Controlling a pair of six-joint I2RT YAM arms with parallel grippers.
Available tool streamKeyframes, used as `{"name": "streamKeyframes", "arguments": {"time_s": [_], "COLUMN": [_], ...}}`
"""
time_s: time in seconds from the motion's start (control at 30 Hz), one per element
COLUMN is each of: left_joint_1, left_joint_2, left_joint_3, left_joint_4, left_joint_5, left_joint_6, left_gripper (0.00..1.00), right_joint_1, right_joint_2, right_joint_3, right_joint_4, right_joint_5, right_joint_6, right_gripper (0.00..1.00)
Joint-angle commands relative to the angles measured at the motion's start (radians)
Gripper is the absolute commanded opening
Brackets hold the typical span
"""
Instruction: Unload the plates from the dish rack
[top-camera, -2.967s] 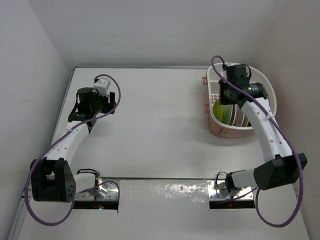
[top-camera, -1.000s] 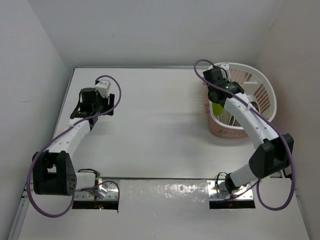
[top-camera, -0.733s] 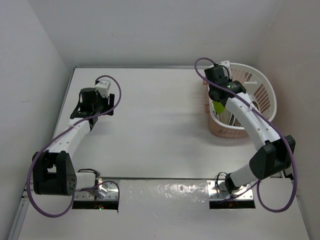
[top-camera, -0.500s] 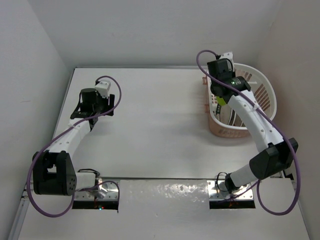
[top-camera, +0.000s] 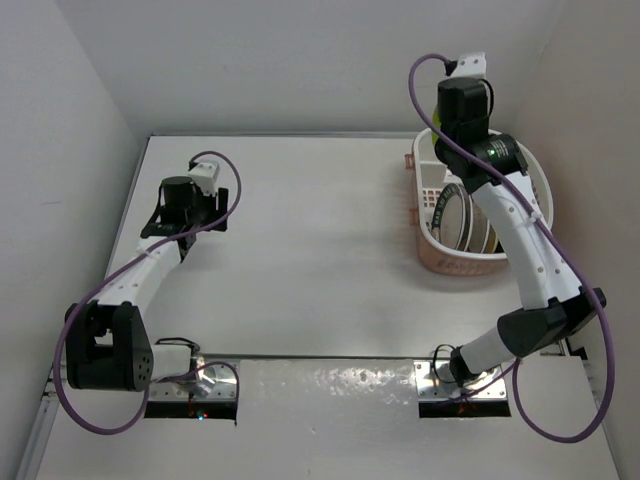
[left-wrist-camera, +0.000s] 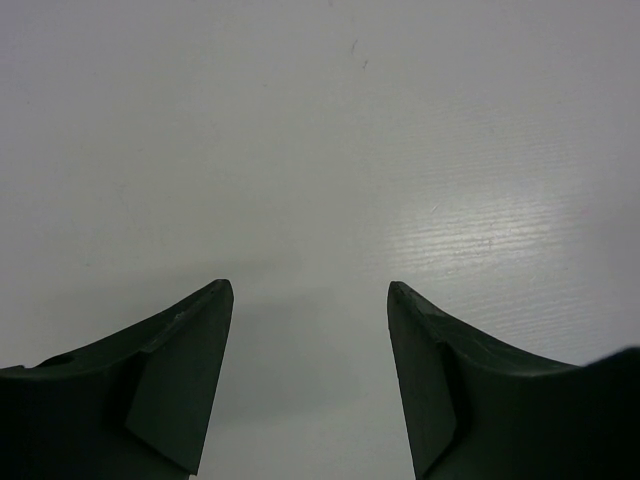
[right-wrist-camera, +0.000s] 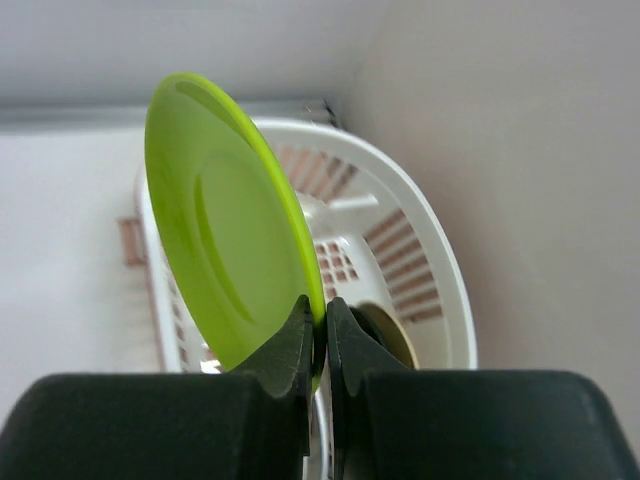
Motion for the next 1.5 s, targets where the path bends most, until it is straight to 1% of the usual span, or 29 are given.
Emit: {"name": "streamKeyframes", "arguments": {"time_s": [0.0,0.1,0.23,0.27,0.33,0.37,0.47,0.63,0.9,1.0,1.13,1.17,1.27,1.3,1.33,1.37,1.4,1.43,1.47], "left_joint_1": [-0.008,-0.008,-0.008,-0.008,-0.008,-0.008,-0.006,-0.008,-0.008,-0.009,-0.009,-0.008,-0.008,-0.008,-0.008,-0.008,-0.008,-0.008,-0.008], "left_joint_2": [-0.011,-0.014,-0.028,-0.029,-0.032,-0.032,-0.032,-0.034,-0.032,-0.029,-0.029,-0.029,-0.031,-0.031,-0.029,-0.032,-0.035,-0.038,-0.047], "left_joint_3": [0.018,0.026,0.032,0.034,0.04,0.043,0.06,0.097,0.093,0.09,0.084,0.078,0.06,0.055,0.052,0.048,0.049,0.046,0.043], "left_joint_4": [0.012,-0.008,-0.026,-0.026,-0.023,-0.019,-0.009,-0.008,-0.02,-0.017,-0.02,-0.022,-0.016,-0.008,-0.008,-0.006,-0.005,-0.006,-0.006], "left_joint_5": [-0.01,-0.013,-0.01,-0.004,0.031,0.05,0.14,0.225,0.211,0.203,0.191,0.184,0.139,0.128,0.113,0.11,0.108,0.104,0.099], "left_joint_6": [-0.047,-0.066,-0.064,-0.061,-0.055,-0.046,-0.033,-0.003,0.007,-0.003,-0.027,-0.03,-0.067,-0.093,-0.104,-0.122,-0.133,-0.141,-0.15], "left_gripper": [0.61,0.61,0.61,0.61,0.59,0.57,0.54,0.54,0.55,0.55,0.55,0.55,0.55,0.55,0.55,0.55,0.55,0.55,0.55], "right_joint_1": [0.003,0.001,0.001,0.001,0.001,0.001,0.001,0.001,0.001,0.003,0.003,0.003,0.003,0.003,0.003,0.003,0.004,0.003,0.003], "right_joint_2": [0.033,0.064,0.067,0.068,0.068,0.067,0.076,0.105,0.114,0.131,0.182,0.211,0.257,0.265,0.274,0.289,0.298,0.315,0.335], "right_joint_3": [0.089,0.114,0.103,0.102,0.097,0.094,0.083,0.083,0.091,0.118,0.209,0.229,0.264,0.243,0.223,0.195,0.168,0.128,0.111], "right_joint_4": [0.087,0.077,0.073,0.07,0.069,0.072,0.075,0.063,0.067,0.066,0.061,0.061,0.099,0.148,0.176,0.208,0.256,0.264,0.267], "right_joint_5": [-0.096,-0.122,-0.148,-0.177,-0.215,-0.235,-0.321,-0.386,-0.412,-0.429,-0.494,-0.505,-0.548,-0.573,-0.608,-0.689,-0.732,-0.772,-0.845], "right_joint_6": [0.006,0.015,0.029,0.036,0.05,0.068,0.11,0.156,0.168,0.171,0.205,0.222,0.352,0.445,0.5,0.6,0.645,0.682,0.712], "right_gripper": [0.0,0.0,0.0,0.0,0.0,0.0,0.0,0.0,0.0,0.0,0.0,0.0,0.0,0.0,0.0,0.0,0.0,0.0,0.0]}}
